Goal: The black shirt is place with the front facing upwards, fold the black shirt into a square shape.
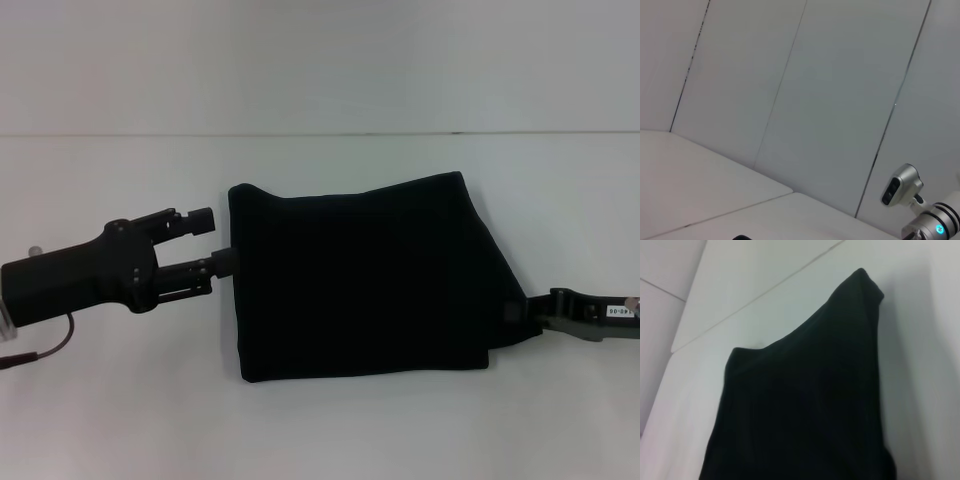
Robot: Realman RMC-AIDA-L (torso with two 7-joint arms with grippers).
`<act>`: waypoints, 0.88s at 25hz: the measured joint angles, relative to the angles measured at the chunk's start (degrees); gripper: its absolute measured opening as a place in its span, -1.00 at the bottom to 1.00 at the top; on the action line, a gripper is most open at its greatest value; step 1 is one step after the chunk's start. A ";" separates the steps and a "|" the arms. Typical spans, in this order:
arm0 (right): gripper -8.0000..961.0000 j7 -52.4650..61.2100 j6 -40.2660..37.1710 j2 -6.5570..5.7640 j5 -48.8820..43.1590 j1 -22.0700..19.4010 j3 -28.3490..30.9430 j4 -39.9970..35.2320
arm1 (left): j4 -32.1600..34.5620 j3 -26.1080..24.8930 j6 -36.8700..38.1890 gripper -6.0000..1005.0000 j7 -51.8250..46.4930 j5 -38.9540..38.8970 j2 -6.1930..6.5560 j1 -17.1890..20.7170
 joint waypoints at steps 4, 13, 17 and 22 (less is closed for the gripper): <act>-0.78 -1.74 -2.65 -0.23 0.12 -0.07 0.85 -0.12 | 0.07 -0.06 0.01 0.61 -0.48 0.00 0.11 -0.35; -0.18 -3.06 -4.98 -0.65 0.16 -3.15 4.93 -3.62 | 0.39 -0.74 -0.10 0.61 -1.33 -0.01 0.78 -1.92; 0.16 -3.44 -4.20 -2.08 0.01 -5.10 5.55 -3.85 | 0.76 -1.47 -0.14 0.61 -1.97 -0.23 1.08 -2.83; 0.58 -9.43 -9.28 -2.81 3.76 -8.92 11.65 -6.28 | 0.88 -1.91 0.66 0.61 -3.28 -1.57 1.36 -4.04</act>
